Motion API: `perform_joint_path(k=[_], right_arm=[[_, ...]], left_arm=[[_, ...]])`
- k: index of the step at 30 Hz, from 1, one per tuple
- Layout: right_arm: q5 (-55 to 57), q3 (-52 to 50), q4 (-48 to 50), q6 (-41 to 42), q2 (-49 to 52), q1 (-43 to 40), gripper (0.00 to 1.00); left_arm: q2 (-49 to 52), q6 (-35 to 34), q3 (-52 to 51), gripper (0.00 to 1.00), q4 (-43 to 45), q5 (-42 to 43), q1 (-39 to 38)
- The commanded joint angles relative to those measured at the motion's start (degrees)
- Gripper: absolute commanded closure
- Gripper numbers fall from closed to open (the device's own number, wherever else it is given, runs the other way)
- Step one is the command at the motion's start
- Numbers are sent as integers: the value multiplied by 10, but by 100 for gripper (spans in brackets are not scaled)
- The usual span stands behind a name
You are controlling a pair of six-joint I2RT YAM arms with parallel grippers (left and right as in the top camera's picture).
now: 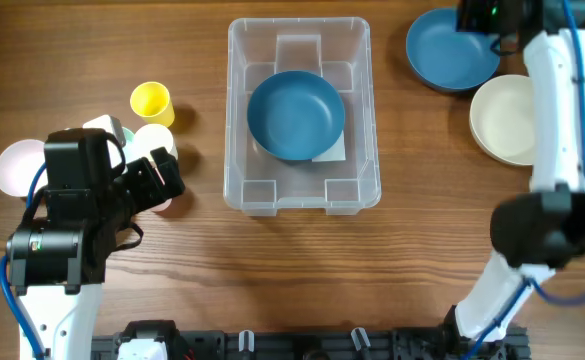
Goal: Pack container
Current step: 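Release the teal bowl and move the right gripper to the cream bowl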
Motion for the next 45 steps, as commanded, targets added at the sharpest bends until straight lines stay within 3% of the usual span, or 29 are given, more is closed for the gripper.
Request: perform_joint_path(k=[1,10,14,17,28,36,39,45], right_arm=[[8,-9,-12,-111,94,-8,31],[5,-9,-9,-111,179,-6,29],[-53,-10,-23,-142,190,2,27],[-52,-10,-25,-170,190,20,26],[-10,-10,0,-151,236,28,25],[-9,-9,16,-149,238,28,64],[-3,-9,26,-132,238,28,87],[-3,-9,39,-123,238,28,96]], left_arm=[[0,-5,11,0,0,-3,4],[0,-5,11,0,0,-3,4],[0,-5,11,0,0,-3,4],[1,-5,11,0,0,-3,4],[0,-6,11,0,0,-3,4],[0,-6,11,0,0,-3,4],[0,-6,11,0,0,-3,4],[1,-6,11,0,0,-3,4]])
